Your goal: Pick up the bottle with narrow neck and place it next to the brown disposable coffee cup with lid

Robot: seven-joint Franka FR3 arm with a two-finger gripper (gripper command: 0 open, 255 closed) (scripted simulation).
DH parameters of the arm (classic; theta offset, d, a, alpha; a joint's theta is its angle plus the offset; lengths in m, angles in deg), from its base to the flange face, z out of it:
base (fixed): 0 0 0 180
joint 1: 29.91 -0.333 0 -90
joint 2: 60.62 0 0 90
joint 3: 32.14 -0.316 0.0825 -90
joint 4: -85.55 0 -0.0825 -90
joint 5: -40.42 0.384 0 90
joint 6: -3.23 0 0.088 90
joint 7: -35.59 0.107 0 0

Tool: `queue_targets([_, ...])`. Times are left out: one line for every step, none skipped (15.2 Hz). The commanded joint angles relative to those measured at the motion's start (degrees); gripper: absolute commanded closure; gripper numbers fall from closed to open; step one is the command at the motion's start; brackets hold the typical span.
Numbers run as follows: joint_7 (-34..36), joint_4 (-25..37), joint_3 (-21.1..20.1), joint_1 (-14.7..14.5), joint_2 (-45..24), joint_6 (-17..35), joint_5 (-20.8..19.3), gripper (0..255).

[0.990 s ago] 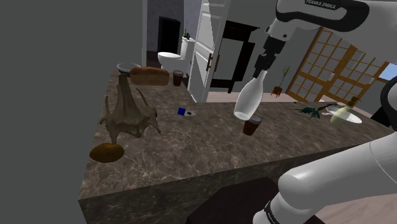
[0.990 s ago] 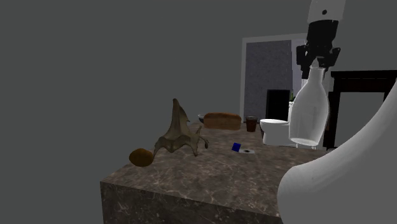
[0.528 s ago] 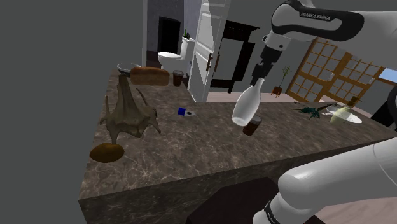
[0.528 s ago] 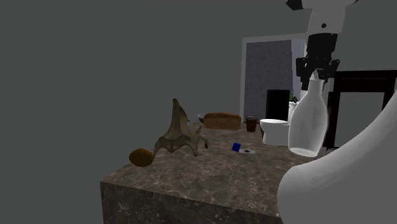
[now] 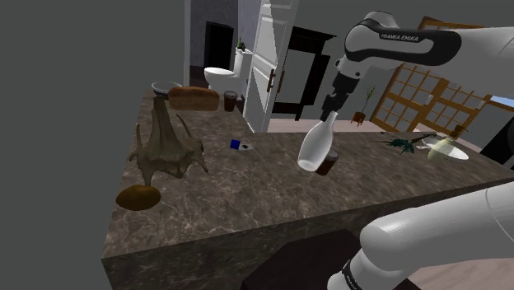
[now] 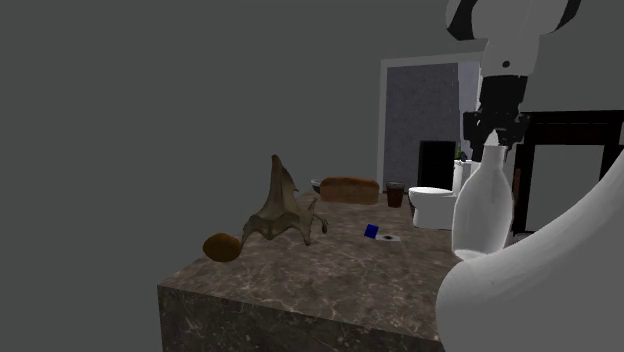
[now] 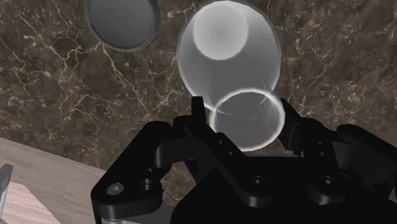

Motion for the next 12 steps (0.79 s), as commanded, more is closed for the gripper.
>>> queue_targets([-0.18, -1.72, 0.11, 0.06, 0.11, 1.66, -0.04, 255])
queue_targets([-0.22, -2.56, 0.13, 0.07, 0.19, 2.41, -0.06, 255])
queue_targets([-0.25, -3.38, 0.14, 0.09, 0.26, 3.17, -0.07, 255])
queue_targets([-0.29, -4.2, 0.16, 0.1, 0.32, 3.93, -0.08, 255])
queue_targets([-0.33, -5.01, 0.18, 0.12, 0.36, 4.69, -0.09, 255])
queue_targets([-0.37, -5.8, 0.2, 0.13, 0.39, 5.46, -0.09, 255])
queue_targets([-0.41, -6.59, 0.22, 0.14, 0.41, 6.22, -0.1, 255])
queue_targets([-0.45, -7.36, 0.24, 0.15, 0.42, 6.99, -0.11, 255])
queue_targets([-0.49, -8.12, 0.27, 0.16, 0.41, 7.76, -0.11, 255])
queue_targets([-0.53, -8.88, 0.29, 0.18, 0.39, 8.53, -0.11, 255])
queue_targets([-0.56, -9.27, 0.31, 0.18, 0.37, 8.94, -0.12, 255])
queue_targets([-0.56, -9.27, 0.3, 0.18, 0.38, 8.94, -0.12, 255])
